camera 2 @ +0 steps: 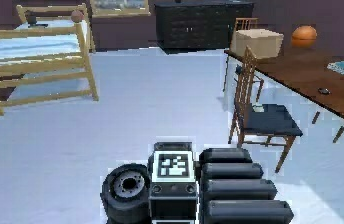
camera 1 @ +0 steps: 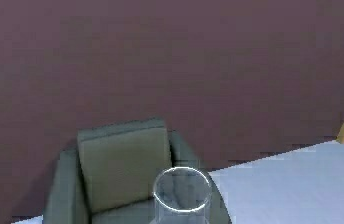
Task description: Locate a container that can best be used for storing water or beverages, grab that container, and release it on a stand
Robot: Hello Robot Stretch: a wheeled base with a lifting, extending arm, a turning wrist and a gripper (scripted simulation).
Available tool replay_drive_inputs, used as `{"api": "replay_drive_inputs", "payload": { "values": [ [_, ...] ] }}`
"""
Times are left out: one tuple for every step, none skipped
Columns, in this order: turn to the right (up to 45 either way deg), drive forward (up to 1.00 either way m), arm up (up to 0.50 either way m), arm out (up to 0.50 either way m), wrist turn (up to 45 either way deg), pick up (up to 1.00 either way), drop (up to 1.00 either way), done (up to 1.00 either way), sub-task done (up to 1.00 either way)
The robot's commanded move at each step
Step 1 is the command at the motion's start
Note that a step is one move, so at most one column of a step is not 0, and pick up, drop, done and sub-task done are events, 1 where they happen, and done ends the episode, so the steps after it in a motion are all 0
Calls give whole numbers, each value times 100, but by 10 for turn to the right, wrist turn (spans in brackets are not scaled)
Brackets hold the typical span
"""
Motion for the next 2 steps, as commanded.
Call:
{"api": "replay_drive_inputs", "payload": {
  "values": [
    [-450, 0, 0, 0, 0, 0, 0, 0, 0],
    [-450, 0, 0, 0, 0, 0, 0, 0, 0]
  ]
}}
